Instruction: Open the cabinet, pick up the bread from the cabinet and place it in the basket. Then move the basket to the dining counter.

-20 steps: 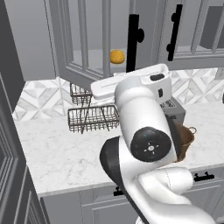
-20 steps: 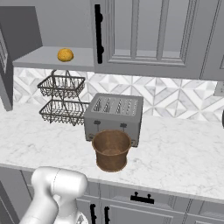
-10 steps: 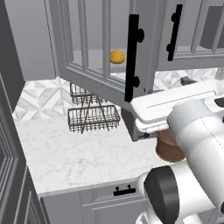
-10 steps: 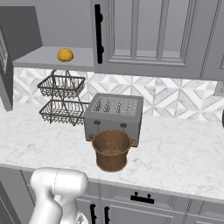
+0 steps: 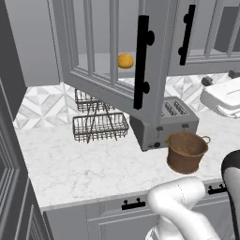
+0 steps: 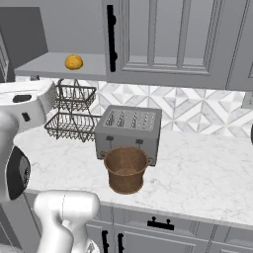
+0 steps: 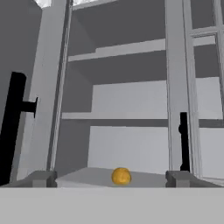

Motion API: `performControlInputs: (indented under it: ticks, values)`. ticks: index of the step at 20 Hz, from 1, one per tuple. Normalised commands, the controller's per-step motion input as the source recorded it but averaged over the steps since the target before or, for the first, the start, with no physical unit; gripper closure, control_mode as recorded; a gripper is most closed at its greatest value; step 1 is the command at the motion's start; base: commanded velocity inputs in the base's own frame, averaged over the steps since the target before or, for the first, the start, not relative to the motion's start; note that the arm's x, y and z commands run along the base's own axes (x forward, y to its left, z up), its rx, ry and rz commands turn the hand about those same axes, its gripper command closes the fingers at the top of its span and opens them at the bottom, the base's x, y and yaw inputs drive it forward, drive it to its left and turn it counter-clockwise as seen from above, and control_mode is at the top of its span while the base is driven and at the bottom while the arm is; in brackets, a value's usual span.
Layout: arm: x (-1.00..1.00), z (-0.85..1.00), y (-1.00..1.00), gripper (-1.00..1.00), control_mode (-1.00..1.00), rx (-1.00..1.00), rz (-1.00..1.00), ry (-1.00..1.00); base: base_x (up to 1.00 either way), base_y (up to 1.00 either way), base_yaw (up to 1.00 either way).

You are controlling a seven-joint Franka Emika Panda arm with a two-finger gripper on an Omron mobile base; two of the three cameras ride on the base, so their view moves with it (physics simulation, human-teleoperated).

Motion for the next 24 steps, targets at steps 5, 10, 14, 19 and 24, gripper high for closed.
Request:
performControlInputs:
  ticks: [5,10,14,19,24]
  values:
    - [0.92,-0.03,-0.52,-1.00,-1.00,0.09,0.42,0.06,0.00,0.00,0.00]
    - [0.72,-0.02,0.05,-1.00,-1.00,0.00,0.44,0.06,0.00,0.00,0.00]
    - [0.56,-0.04,0.34,-1.00,-1.00,-0.01,0.39,0.01,0.00,0.00,0.00]
    - [0.60,-0.15,0.54,-1.00,-1.00,-0.07,0.24,0.06,0.00,0.00,0.00]
    - [0.48,-0.23,0.55,-1.00,-1.00,-0.05,0.17,0.03,0.00,0.00,0.00]
